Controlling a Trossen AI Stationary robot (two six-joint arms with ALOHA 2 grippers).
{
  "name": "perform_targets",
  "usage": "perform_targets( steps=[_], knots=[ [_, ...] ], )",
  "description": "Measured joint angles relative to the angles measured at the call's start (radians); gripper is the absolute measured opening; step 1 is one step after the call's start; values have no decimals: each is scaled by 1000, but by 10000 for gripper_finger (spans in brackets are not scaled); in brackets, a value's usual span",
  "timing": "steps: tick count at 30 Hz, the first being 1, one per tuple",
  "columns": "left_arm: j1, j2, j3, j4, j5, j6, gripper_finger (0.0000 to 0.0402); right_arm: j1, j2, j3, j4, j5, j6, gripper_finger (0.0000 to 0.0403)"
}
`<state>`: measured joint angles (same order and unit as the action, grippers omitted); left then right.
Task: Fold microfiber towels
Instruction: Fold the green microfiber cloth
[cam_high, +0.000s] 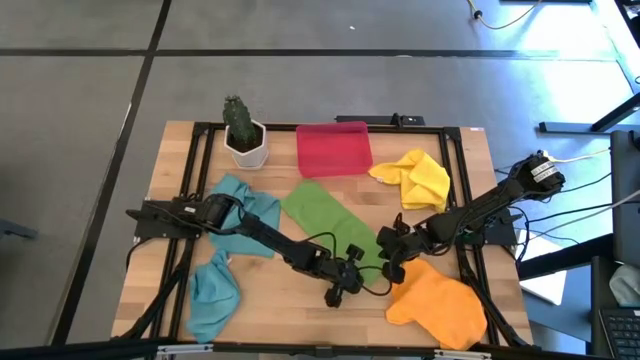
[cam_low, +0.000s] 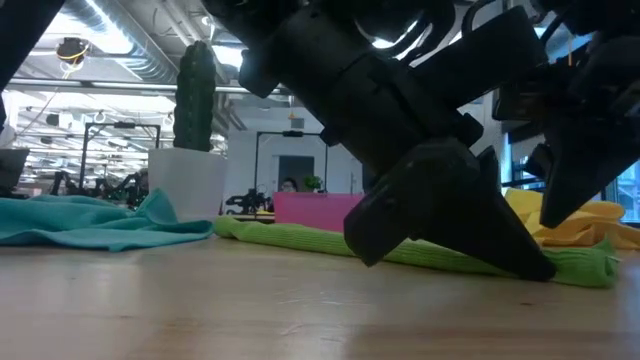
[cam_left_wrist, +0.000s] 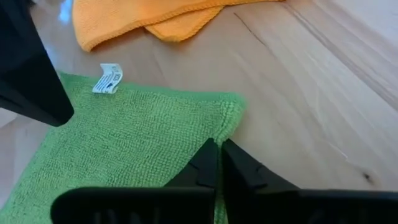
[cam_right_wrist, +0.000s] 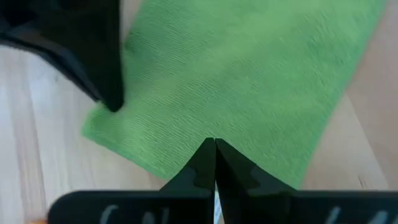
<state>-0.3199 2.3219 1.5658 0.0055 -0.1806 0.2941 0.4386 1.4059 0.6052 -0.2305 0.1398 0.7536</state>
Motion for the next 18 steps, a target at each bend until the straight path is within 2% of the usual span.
perform_targets(
  steps=[4, 7, 10, 14, 18],
  knots=[
    [-14, -22, -1, -63, -10, 5, 1, 7, 0, 0, 7, 0, -50, 10],
    [-26, -52, -3, -133, 23, 5, 0, 22, 0, 0, 37, 1, -63, 10],
    [-39, -87, -9, -189, 37, 28, 0, 42, 0, 0, 119, 63, -94, 10],
    [-38, -150, -112, -97, 73, 9, 0, 67, 0, 0, 257, 106, -199, 10],
    [-33, -248, -288, 11, 86, -57, 0, 84, 0, 0, 325, 107, -266, 10]
  ],
)
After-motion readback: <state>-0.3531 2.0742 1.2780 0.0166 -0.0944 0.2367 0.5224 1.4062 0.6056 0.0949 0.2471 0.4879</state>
